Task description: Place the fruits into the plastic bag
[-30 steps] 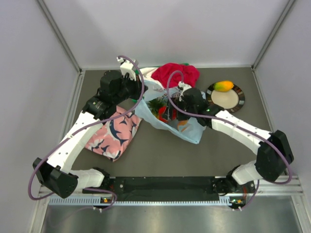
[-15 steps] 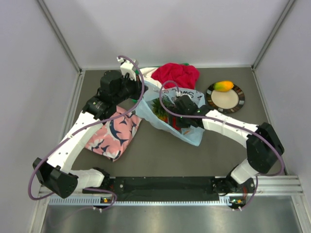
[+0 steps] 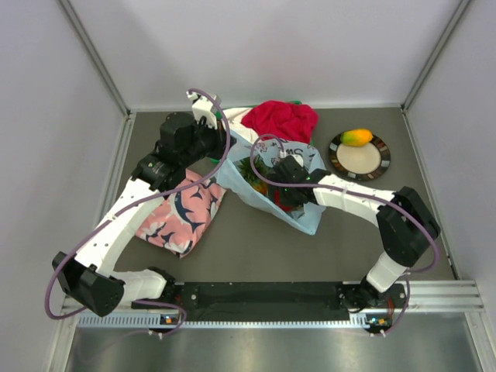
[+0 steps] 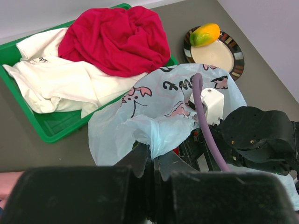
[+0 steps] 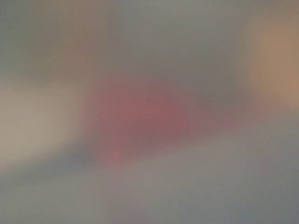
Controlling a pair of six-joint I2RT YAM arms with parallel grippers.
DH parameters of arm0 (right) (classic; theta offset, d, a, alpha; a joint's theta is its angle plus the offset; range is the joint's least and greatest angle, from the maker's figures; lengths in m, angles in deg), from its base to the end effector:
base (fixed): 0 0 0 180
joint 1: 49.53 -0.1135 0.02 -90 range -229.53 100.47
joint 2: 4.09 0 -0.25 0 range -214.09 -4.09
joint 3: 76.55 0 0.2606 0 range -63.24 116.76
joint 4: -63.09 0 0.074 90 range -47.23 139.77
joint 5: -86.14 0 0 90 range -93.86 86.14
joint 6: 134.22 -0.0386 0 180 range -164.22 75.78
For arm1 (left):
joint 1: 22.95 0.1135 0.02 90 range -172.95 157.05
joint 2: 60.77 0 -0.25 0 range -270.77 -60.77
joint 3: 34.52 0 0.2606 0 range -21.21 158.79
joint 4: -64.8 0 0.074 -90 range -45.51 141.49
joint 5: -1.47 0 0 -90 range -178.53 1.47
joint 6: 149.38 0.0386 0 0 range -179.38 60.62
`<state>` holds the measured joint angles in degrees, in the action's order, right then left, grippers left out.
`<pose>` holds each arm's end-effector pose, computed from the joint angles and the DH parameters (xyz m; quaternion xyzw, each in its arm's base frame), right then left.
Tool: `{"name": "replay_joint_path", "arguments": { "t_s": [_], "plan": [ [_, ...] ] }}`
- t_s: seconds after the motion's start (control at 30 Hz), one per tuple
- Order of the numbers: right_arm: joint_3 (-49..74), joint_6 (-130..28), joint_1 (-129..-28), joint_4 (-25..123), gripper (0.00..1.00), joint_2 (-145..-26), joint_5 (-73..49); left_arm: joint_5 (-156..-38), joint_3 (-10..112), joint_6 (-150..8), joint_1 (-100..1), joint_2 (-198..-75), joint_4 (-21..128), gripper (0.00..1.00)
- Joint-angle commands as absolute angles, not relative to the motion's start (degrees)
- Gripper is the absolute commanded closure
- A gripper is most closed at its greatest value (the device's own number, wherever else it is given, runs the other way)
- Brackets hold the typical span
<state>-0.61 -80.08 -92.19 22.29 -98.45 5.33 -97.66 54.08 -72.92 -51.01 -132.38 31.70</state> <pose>0.2569 0.2283 0.1841 -0.0358 0.9606 0.1076 0.2537 0.2601 -0.1456 0.3958 0.1481 0.7842 -0.2722 0.5375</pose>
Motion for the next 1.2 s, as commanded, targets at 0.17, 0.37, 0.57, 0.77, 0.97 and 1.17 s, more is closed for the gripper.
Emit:
{"name": "replay_joint_path", "arguments": {
  "t_s": [0.17,0.37,0.57,0.77,0.97,1.17],
  "plan": [
    [-1.5,-79.9,-93.6,26.3,0.30,-94.3,5.4,-97.5,54.8,-72.6,-51.0,-130.9,33.6,1.00],
    [-2.4,-78.9,-93.6,28.0,0.24,-91.4,4.0,-97.6,54.8,-72.6,-51.0,-130.8,33.6,1.00],
    [-3.5,-78.0,-93.6,31.5,0.22,-88.6,1.3,-97.6,54.8,-72.6,-51.0,-130.8,33.6,1.00],
    [-6.1,-76.9,-93.7,38.2,0.22,-84.5,-2.4,-97.6,54.8,-72.6,-51.0,-130.8,33.7,1.00],
    [-9.4,-75.1,-93.7,43.6,0.22,-79.9,-3.6,-97.9,54.7,-72.7,-50.9,-130.9,33.8,1.00],
    [-11.6,-72.7,-93.6,46.7,0.21,-74.6,-6.1,-98.0,54.7,-72.8,-50.9,-131.0,33.7,1.00]
  ]
}}
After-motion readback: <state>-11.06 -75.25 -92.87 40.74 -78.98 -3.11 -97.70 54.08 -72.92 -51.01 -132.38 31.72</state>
